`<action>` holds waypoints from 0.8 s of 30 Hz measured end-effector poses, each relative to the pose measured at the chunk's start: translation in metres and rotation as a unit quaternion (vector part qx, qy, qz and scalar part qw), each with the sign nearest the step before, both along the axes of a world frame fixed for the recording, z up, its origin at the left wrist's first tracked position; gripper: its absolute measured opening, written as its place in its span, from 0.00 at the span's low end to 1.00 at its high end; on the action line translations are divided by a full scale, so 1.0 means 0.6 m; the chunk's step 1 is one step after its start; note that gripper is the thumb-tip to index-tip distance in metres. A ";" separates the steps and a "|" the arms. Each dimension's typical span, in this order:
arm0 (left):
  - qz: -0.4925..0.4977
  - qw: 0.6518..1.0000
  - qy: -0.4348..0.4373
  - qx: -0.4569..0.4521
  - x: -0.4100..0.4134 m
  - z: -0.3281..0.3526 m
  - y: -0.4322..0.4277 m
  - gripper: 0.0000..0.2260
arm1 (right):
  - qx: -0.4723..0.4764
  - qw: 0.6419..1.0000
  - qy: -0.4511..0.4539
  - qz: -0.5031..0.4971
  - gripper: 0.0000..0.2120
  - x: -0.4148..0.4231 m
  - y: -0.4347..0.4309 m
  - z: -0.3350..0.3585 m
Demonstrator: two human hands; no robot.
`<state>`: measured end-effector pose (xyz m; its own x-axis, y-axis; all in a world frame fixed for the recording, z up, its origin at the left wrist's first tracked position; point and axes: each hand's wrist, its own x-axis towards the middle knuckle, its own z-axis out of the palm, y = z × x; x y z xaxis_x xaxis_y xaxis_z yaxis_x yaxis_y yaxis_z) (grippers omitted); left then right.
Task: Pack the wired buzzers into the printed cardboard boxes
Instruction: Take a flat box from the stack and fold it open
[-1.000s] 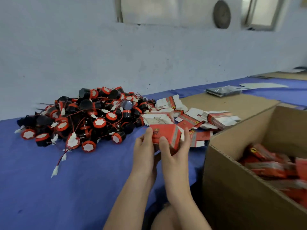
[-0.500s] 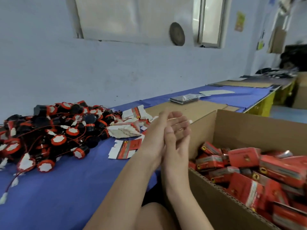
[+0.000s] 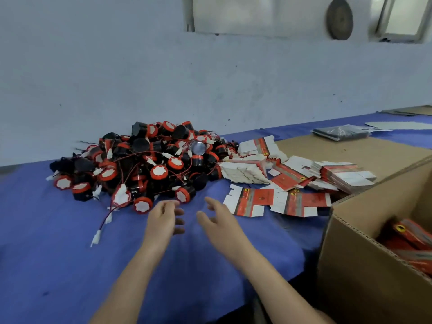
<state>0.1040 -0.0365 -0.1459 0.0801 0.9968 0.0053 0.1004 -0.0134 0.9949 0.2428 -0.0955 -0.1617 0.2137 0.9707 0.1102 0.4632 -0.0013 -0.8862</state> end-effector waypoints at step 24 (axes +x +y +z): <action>0.010 0.994 0.100 0.039 -0.092 -0.069 0.036 0.07 | -0.026 0.924 -0.336 -0.180 0.18 0.096 0.100 -0.047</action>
